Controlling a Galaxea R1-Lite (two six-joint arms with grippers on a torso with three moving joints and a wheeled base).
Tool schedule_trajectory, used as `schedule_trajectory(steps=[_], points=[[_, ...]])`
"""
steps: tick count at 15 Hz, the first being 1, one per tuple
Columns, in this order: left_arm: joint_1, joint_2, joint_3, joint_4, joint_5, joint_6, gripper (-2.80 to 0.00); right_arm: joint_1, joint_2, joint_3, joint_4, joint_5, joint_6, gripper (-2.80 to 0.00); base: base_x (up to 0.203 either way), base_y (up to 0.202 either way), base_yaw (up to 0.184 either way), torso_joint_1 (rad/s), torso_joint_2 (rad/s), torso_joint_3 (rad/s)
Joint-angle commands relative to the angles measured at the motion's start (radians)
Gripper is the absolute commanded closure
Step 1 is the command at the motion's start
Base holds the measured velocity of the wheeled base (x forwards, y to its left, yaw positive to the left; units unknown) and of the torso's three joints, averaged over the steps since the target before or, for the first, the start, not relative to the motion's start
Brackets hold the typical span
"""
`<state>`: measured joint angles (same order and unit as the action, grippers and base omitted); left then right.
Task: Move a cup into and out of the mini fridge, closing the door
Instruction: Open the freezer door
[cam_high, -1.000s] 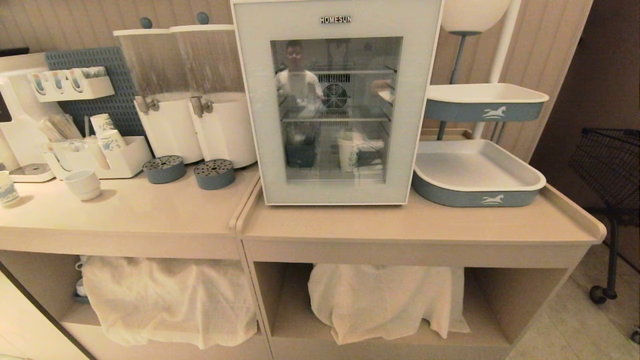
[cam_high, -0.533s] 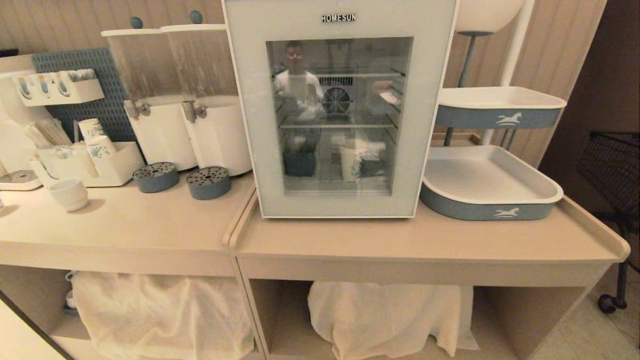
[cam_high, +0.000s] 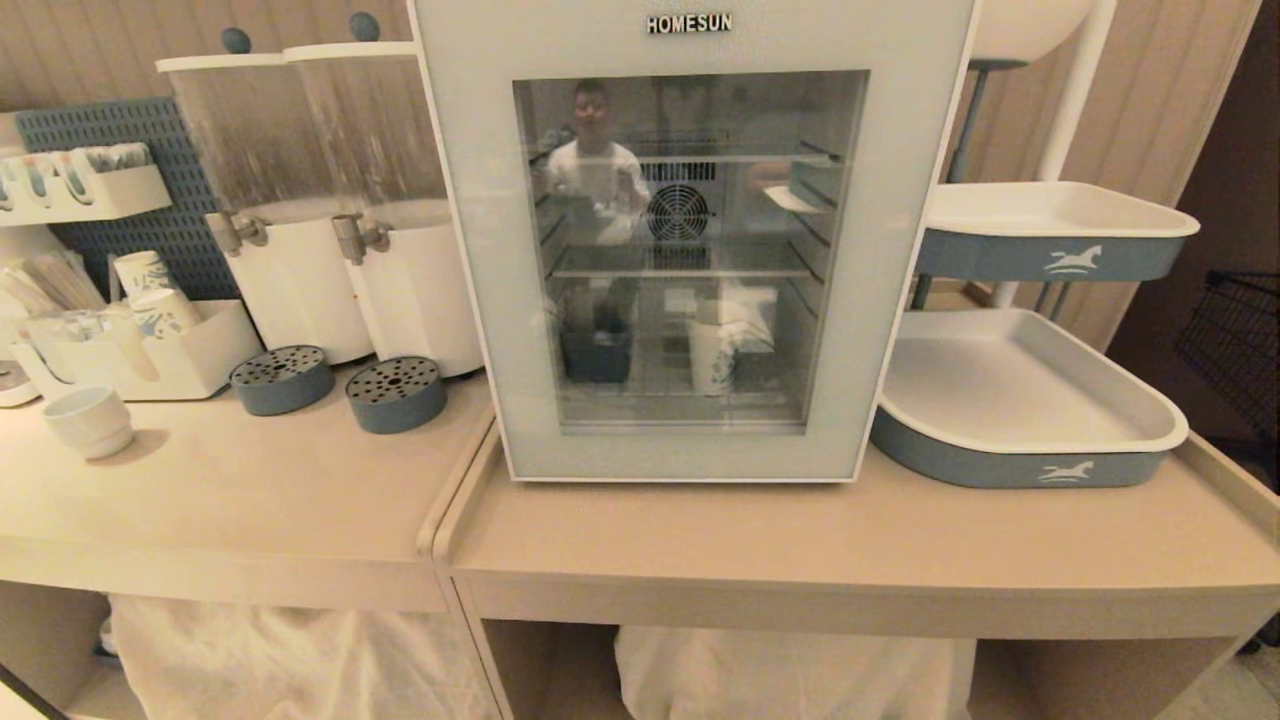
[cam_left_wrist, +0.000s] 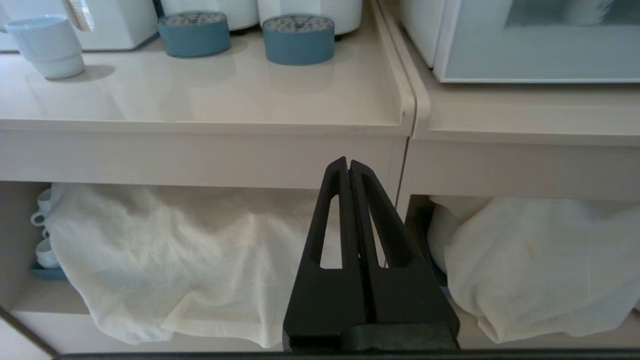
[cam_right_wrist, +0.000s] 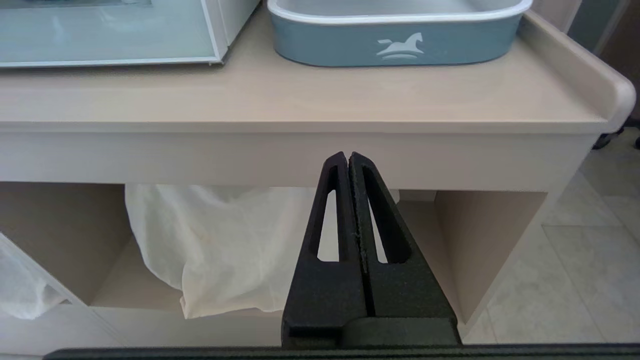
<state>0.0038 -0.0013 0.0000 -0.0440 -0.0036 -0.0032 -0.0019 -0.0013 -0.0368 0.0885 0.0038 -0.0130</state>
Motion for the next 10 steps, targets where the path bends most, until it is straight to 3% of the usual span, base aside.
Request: schedule_trajectory(steps=[1,8,10], points=[[0.001,0.001,0.017,0.0,0.001,0.0,0.0,0.0,0.001,0.0,0.002,0.001,-0.001,0.0,0.0,0.0,0.0,0.0,0.0,0.0],[0.001,0.001,-0.008,-0.011,-0.02,0.071,0.0,0.0,0.001,0.0,0.004,0.001,-0.001,0.0,0.0,0.0,0.0,0.0,0.0,0.0],[0.0,0.004,-0.105,0.008,-0.098,0.064,0.0,0.0,0.001,0.0,0.004,0.001,-0.001,0.0,0.0,0.0,0.0,0.0,0.0,0.0]])
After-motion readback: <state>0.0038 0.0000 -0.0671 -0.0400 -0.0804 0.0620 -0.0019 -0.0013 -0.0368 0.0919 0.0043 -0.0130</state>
